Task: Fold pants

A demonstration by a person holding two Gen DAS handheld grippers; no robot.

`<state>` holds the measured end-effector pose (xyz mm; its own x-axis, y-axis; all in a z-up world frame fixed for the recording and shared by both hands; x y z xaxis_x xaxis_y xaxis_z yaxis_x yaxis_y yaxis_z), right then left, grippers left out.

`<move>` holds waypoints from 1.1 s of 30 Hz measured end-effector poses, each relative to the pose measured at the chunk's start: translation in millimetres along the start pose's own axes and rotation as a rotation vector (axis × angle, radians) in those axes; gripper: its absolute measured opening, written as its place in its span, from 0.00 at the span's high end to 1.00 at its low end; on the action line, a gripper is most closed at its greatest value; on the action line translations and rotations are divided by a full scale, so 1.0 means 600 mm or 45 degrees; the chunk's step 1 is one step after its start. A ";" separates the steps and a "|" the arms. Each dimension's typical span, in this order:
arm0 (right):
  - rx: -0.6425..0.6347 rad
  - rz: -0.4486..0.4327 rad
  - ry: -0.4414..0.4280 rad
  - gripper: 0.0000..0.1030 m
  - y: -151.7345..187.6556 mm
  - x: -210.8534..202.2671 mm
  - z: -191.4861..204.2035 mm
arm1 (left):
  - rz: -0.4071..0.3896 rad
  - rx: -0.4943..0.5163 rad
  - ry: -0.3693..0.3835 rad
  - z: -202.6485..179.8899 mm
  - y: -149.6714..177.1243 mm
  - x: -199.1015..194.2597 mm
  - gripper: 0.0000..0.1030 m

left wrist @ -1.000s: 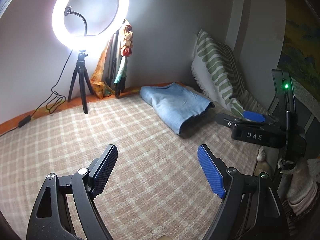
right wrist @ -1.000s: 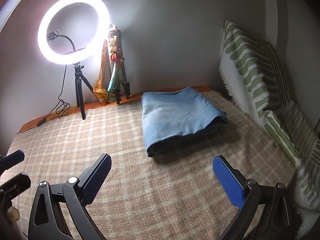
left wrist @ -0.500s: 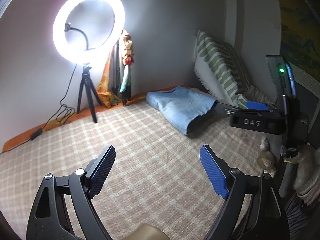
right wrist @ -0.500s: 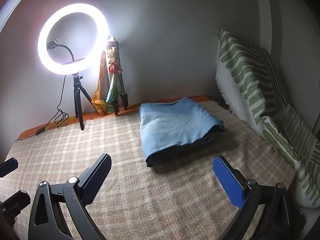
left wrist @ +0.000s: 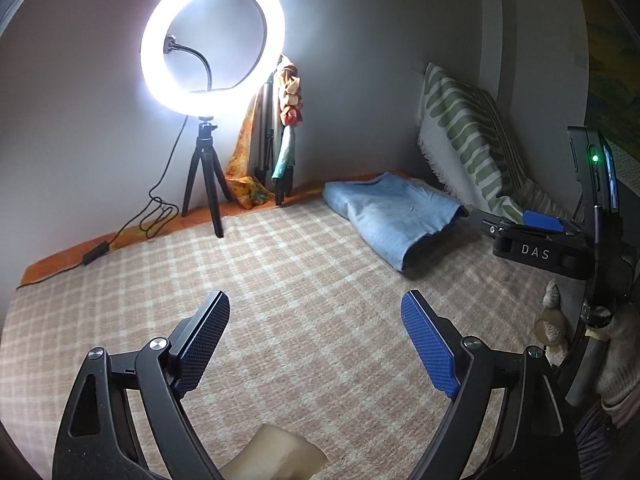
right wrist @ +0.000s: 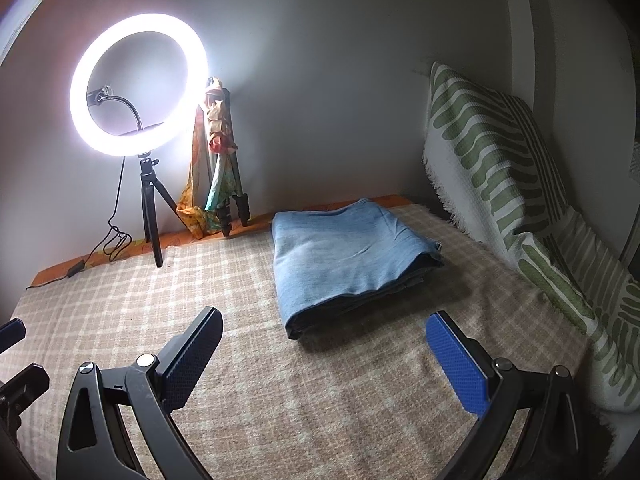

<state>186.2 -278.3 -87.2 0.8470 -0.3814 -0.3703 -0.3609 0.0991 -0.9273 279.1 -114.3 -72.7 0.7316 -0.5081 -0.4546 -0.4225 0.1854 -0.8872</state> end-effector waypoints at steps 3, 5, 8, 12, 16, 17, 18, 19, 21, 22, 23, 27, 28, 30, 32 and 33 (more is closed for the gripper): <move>-0.004 0.004 -0.002 0.00 0.001 0.001 0.002 | 0.003 0.001 0.004 0.000 0.000 0.000 0.14; -0.004 0.003 -0.002 0.00 0.002 0.001 0.002 | 0.005 0.003 0.002 0.000 0.000 -0.001 0.14; -0.002 0.003 -0.001 0.00 0.002 0.002 0.002 | 0.012 0.006 0.000 -0.001 0.001 -0.001 0.14; 0.001 0.008 -0.004 0.00 0.003 0.002 0.002 | 0.017 0.004 0.007 -0.002 0.000 0.000 0.14; 0.003 0.013 -0.008 0.00 0.004 0.004 0.003 | 0.016 0.007 0.007 -0.004 0.000 -0.001 0.14; 0.001 0.012 -0.007 0.00 0.004 0.003 0.004 | 0.017 0.007 0.007 -0.004 0.000 -0.001 0.14; 0.003 0.011 -0.006 0.00 0.004 0.003 0.004 | 0.015 0.003 0.005 -0.004 0.000 -0.001 0.14; 0.004 0.012 -0.007 0.00 0.004 0.003 0.004 | 0.016 0.003 0.007 -0.004 0.000 -0.001 0.14; 0.007 0.012 -0.006 0.00 0.004 0.003 0.004 | 0.018 0.004 0.012 -0.006 0.001 -0.002 0.14; 0.008 0.012 -0.006 0.00 0.004 0.003 0.004 | 0.018 0.005 0.013 -0.007 0.001 -0.003 0.14; 0.007 0.013 -0.008 0.00 0.004 0.004 0.004 | 0.018 0.006 0.013 -0.007 0.001 -0.003 0.14; 0.007 0.014 -0.011 0.00 0.004 0.004 0.004 | 0.020 0.007 0.017 -0.008 0.002 -0.003 0.14; 0.005 0.014 -0.010 0.00 0.004 0.004 0.004 | 0.020 0.007 0.016 -0.008 0.002 -0.003 0.14; 0.004 0.013 -0.010 0.00 0.004 0.003 0.004 | 0.021 0.007 0.016 -0.008 0.002 -0.004 0.14; 0.004 0.013 -0.009 0.00 0.004 0.002 0.004 | 0.023 0.008 0.016 -0.009 0.002 -0.004 0.14; 0.003 0.014 -0.010 0.00 0.004 0.003 0.006 | 0.024 0.007 0.016 -0.009 0.003 -0.004 0.14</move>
Point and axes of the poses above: each gripper's, at about its wrist camera, not at the fingertips, and x roughly the way its jaws point, z to its left, y to its underside, the point moved 7 cm from there along x, roughly the way its jaws point, and after that the axes turned 4 degrees about -z, right-handed, at the moved point
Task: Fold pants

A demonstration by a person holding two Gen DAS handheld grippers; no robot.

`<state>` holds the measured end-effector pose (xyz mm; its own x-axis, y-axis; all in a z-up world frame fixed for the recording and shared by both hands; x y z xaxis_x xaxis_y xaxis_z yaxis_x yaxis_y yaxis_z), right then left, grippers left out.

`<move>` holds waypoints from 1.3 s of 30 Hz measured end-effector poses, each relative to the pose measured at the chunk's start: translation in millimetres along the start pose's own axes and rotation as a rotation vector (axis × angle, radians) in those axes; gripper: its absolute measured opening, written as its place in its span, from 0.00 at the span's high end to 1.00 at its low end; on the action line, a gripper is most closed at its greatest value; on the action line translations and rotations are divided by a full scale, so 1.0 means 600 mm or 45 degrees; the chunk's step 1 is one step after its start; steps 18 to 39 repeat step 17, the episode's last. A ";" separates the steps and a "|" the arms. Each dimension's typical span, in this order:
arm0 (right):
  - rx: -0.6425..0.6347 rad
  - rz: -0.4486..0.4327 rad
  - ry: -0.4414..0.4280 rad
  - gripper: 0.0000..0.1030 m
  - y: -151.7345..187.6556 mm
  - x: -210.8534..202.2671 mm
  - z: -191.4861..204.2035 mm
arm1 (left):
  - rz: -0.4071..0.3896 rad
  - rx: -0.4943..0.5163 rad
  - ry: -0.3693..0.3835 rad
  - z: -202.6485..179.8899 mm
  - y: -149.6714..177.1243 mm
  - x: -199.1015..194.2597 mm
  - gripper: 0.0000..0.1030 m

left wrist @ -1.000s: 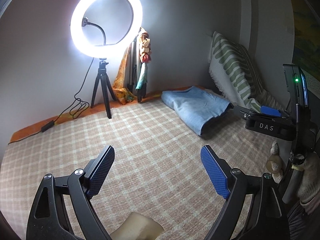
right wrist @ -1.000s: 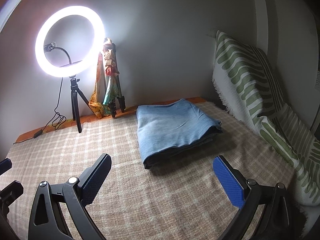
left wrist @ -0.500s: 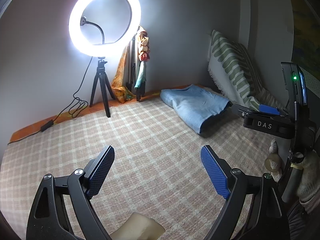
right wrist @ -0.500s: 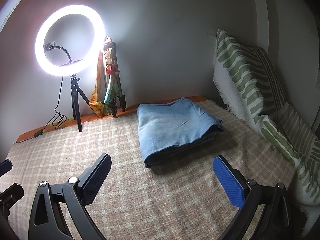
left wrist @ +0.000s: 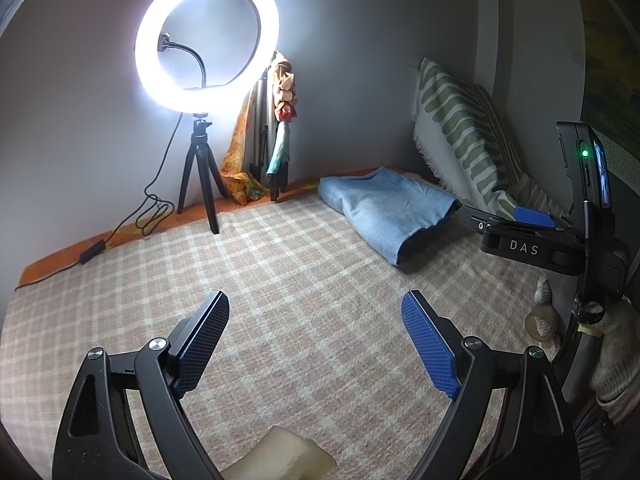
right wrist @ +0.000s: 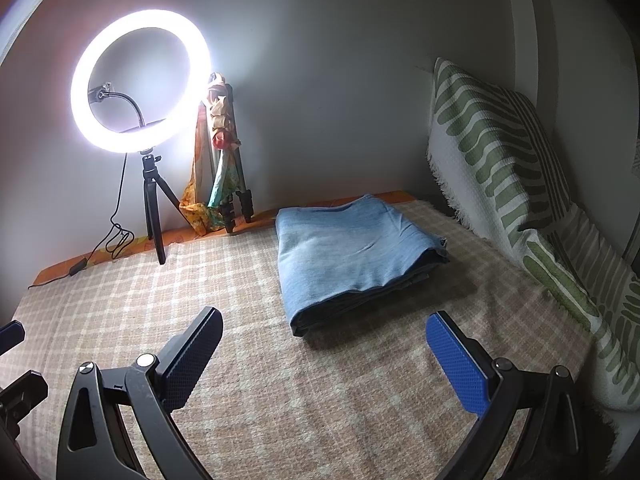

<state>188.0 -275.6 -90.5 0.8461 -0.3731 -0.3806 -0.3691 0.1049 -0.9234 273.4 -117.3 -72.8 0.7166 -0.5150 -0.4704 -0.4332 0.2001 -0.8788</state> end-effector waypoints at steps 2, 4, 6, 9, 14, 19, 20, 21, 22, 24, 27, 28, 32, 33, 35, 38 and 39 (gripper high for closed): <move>-0.001 0.001 -0.002 0.00 0.000 0.001 0.002 | 0.003 -0.001 0.002 0.001 0.000 0.000 0.14; -0.002 0.003 -0.004 0.00 0.001 0.001 0.003 | 0.007 -0.001 0.006 0.003 0.001 0.001 0.14; -0.002 0.004 -0.005 0.00 0.001 0.002 0.005 | 0.012 -0.003 0.009 0.004 0.001 0.001 0.14; -0.002 0.004 -0.006 0.00 0.001 0.002 0.005 | 0.014 -0.001 0.009 0.006 0.000 0.003 0.14; -0.001 0.009 -0.008 0.00 0.002 0.002 0.007 | -0.013 0.029 -0.002 0.007 -0.001 0.001 0.14; -0.001 0.011 -0.008 0.00 0.003 0.003 0.006 | -0.007 0.036 -0.009 0.008 0.001 0.002 0.14; -0.001 0.011 -0.008 0.00 0.003 0.003 0.006 | -0.007 0.036 -0.009 0.008 0.001 0.002 0.14; -0.001 0.011 -0.008 0.00 0.003 0.003 0.006 | -0.007 0.036 -0.009 0.008 0.001 0.002 0.14; -0.001 0.011 -0.008 0.00 0.003 0.003 0.006 | -0.007 0.036 -0.009 0.008 0.001 0.002 0.14; -0.001 0.011 -0.008 0.00 0.003 0.003 0.006 | -0.007 0.036 -0.009 0.008 0.001 0.002 0.14; -0.001 0.011 -0.008 0.00 0.003 0.003 0.006 | -0.007 0.036 -0.009 0.008 0.001 0.002 0.14; -0.001 0.011 -0.008 0.00 0.003 0.003 0.006 | -0.007 0.036 -0.009 0.008 0.001 0.002 0.14; -0.001 0.011 -0.008 0.00 0.003 0.003 0.006 | -0.007 0.036 -0.009 0.008 0.001 0.002 0.14; -0.001 0.011 -0.008 0.00 0.003 0.003 0.006 | -0.007 0.036 -0.009 0.008 0.001 0.002 0.14; -0.001 0.011 -0.008 0.00 0.003 0.003 0.006 | -0.007 0.036 -0.009 0.008 0.001 0.002 0.14; -0.001 0.011 -0.008 0.00 0.003 0.003 0.006 | -0.007 0.036 -0.009 0.008 0.001 0.002 0.14; -0.001 0.011 -0.008 0.00 0.003 0.003 0.006 | -0.007 0.036 -0.009 0.008 0.001 0.002 0.14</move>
Point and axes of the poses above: each gripper's, at about its wrist camera, not at the fingertips, and x roughly the way its jaws point, z to its left, y to its underside, the point moved 7 cm from there along x, roughly the way its jaws point, and after that the axes turned 4 degrees about -z, right-handed, at the moved point
